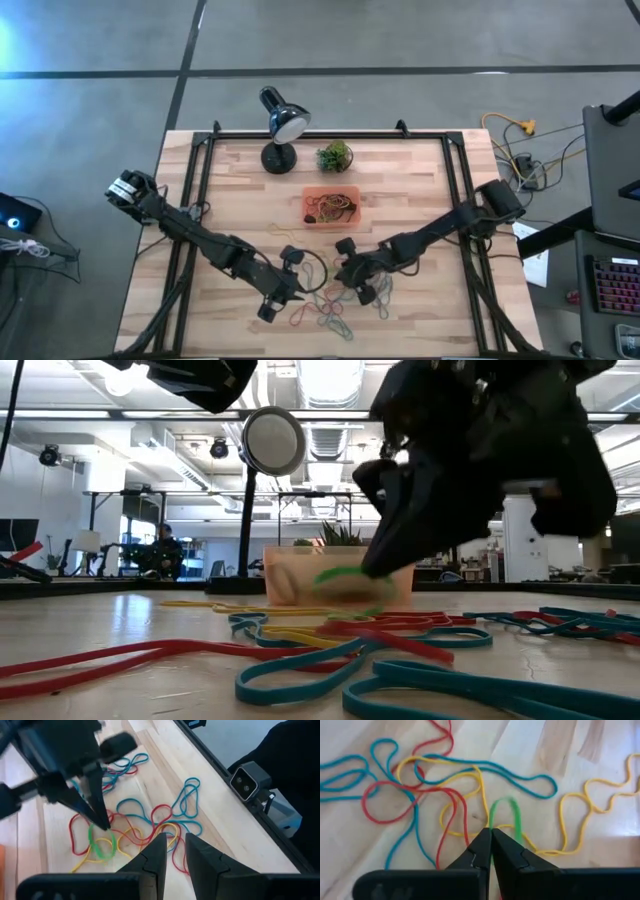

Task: Pick and place rubber bands into bin
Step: Put the green rubber band into the orange bin

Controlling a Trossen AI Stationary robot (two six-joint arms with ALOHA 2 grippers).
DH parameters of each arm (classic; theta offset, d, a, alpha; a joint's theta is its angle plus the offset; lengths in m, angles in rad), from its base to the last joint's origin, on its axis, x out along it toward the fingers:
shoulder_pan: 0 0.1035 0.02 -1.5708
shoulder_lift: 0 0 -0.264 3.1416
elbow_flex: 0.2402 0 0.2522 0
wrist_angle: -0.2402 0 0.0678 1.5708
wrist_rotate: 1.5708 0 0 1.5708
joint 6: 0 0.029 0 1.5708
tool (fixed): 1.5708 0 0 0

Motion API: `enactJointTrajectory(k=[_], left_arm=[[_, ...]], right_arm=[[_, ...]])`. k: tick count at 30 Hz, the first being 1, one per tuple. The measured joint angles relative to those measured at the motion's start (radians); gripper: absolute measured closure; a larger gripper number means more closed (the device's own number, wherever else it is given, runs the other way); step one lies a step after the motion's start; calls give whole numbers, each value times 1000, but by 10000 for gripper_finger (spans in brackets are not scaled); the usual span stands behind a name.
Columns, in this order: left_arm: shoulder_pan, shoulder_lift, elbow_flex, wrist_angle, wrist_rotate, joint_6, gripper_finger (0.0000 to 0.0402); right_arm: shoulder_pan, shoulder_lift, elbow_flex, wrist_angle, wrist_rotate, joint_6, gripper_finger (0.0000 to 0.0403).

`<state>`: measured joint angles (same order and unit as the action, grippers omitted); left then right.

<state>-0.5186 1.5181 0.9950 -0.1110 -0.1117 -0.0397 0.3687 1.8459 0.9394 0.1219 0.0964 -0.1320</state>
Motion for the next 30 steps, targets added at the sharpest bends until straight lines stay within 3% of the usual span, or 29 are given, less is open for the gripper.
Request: enactJointTrajectory(k=[8, 18, 30], left_arm=[[0, 0, -22, 6, -11, -7, 347], [2, 0, -53, 24, -109, -7, 347], [2, 0, -54, 25, -109, -7, 347]], right_arm=[[0, -106, -1, -15, 72, -31, 394], [-51, -271, 3, -14, 457, -190, 394], [-275, -284, 1, -14, 433, -76, 394]])
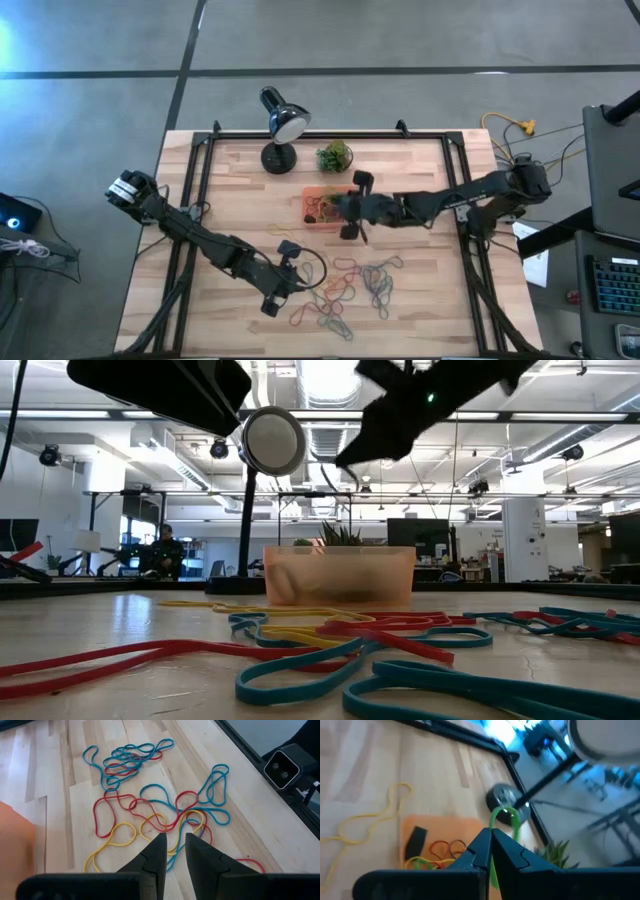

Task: Pick and place rubber bands into bin
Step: Put the green rubber band into the orange bin, then put the blue rubber band into the orange bin

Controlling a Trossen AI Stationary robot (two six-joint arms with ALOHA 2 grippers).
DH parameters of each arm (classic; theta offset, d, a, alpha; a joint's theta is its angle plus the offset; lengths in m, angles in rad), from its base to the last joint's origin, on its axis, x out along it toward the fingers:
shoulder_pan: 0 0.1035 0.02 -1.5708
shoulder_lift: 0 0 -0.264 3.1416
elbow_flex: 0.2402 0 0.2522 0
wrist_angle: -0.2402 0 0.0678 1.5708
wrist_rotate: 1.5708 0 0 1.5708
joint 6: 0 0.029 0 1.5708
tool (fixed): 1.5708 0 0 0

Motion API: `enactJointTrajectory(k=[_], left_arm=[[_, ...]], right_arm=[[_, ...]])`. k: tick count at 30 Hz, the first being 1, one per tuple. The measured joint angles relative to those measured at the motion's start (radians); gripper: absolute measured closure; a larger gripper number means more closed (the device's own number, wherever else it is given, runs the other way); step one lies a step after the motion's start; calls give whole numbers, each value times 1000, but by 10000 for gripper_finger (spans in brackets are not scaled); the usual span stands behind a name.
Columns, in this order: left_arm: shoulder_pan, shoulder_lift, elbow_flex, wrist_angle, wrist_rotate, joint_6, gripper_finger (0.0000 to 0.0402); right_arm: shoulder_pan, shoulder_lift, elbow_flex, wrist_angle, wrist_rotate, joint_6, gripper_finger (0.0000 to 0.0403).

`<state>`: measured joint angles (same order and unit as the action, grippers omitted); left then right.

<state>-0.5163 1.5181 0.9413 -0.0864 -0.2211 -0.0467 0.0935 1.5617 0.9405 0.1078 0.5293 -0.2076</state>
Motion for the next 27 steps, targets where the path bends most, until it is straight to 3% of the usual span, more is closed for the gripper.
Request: enactJointTrajectory(k=[6, 13, 27], left_arm=[[0, 0, -1, -6, 0, 0, 347], [0, 0, -5, -6, 0, 0, 347], [0, 0, -11, -2, -9, 0, 347]], right_arm=[[-70, 48, -1, -43, -100, 95, 394], [-99, 75, -1, -136, -118, 192, 385], [-91, 35, -1, -211, -160, 210, 274]])
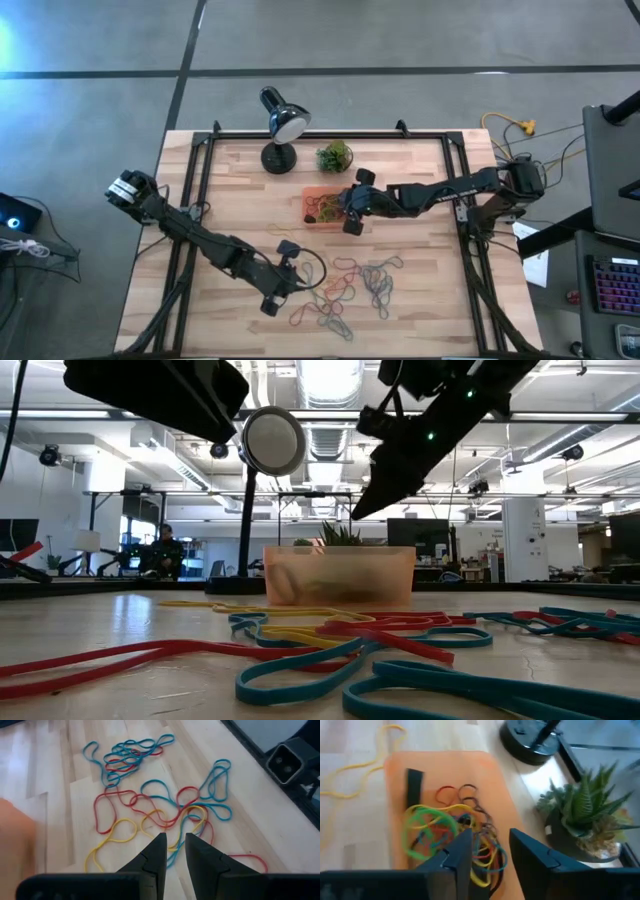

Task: Pick and place rubber bands into bin
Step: Put the blue rubber band into the orange bin

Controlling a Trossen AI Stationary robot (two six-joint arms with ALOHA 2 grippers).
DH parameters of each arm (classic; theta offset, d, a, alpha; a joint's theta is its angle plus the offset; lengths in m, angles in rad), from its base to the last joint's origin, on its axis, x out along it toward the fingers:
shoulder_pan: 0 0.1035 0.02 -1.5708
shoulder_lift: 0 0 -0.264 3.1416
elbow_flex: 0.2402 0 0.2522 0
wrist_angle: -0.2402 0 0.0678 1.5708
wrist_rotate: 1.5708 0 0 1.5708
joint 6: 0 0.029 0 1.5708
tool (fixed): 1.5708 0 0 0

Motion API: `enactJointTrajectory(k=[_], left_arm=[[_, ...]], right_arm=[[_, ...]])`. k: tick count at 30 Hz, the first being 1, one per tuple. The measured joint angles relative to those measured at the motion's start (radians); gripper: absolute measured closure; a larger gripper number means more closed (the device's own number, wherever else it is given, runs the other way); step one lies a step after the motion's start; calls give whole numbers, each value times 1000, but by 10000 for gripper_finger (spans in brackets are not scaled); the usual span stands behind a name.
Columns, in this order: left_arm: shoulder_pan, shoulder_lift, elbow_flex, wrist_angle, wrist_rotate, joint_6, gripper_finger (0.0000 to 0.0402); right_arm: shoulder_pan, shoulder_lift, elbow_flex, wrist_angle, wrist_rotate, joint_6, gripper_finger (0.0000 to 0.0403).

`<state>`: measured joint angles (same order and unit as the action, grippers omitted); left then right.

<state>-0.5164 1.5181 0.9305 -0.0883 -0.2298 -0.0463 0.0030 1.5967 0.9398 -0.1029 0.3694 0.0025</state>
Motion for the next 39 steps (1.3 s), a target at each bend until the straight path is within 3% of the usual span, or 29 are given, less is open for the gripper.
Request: enactJointTrajectory(k=[6, 11, 23, 39], left_arm=[[7, 18, -22, 1, -150, 0, 347], [35, 70, -50, 2, -168, -24, 347], [112, 262, -38, 182, 174, -21, 347], [123, 318, -8, 205, 252, -25, 347]], right_arm=[[78, -22, 0, -5, -202, -28, 260], [192, -23, -4, -18, -273, -29, 265], [431, -23, -8, -22, -265, 35, 292], [464, -23, -12, -23, -262, 47, 328]])
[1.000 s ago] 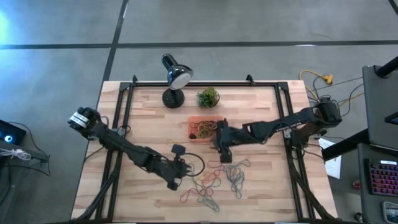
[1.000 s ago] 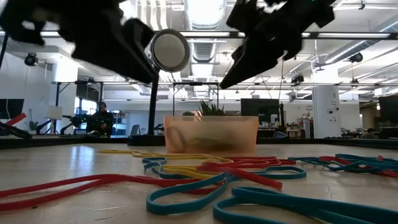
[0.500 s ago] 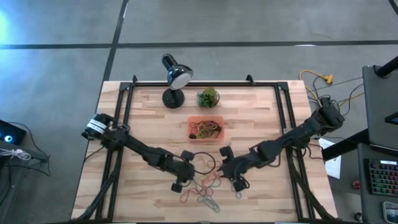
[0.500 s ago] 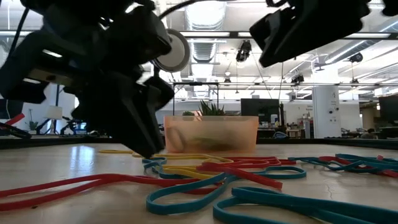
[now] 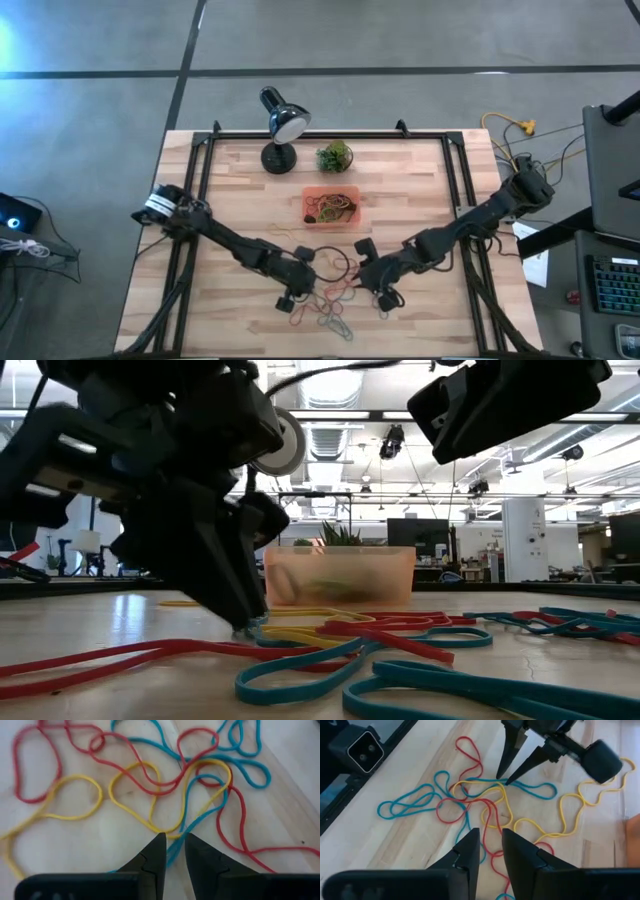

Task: Pick and place rubber bands into bin
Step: Put the blue rubber band into the orange bin

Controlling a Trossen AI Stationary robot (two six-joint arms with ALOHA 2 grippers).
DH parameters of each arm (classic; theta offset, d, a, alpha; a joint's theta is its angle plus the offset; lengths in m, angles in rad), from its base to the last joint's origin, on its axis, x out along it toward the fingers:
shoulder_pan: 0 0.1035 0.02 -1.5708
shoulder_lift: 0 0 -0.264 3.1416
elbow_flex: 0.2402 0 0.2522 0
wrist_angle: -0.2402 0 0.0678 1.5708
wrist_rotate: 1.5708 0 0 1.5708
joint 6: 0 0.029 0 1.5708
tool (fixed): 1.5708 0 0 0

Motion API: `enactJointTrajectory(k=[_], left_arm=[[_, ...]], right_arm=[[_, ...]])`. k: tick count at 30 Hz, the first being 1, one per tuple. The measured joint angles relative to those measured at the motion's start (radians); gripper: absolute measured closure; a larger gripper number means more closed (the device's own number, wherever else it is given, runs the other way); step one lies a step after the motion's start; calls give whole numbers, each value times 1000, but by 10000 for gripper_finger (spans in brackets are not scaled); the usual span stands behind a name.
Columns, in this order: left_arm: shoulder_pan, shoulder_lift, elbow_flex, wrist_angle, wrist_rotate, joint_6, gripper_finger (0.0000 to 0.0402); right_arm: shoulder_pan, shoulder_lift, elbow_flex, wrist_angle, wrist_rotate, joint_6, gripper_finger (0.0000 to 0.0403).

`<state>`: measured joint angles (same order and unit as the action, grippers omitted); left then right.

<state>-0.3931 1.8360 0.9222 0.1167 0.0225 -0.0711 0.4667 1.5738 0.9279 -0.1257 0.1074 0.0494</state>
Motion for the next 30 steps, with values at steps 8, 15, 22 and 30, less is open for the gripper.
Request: enactJointTrajectory(k=[8, 15, 22, 30], left_arm=[[21, 39, 1, 49, 56, 1, 347], [27, 33, 10, 27, 58, 15, 392], [27, -23, 22, -80, 5, 25, 401], [18, -144, 25, -116, -156, 26, 401]], right_arm=[[0, 0, -1, -4, 0, 1, 335], [0, 0, -1, -21, -1, 3, 334], [0, 0, -1, -44, -1, 4, 339], [0, 0, -1, -53, -1, 7, 343]])
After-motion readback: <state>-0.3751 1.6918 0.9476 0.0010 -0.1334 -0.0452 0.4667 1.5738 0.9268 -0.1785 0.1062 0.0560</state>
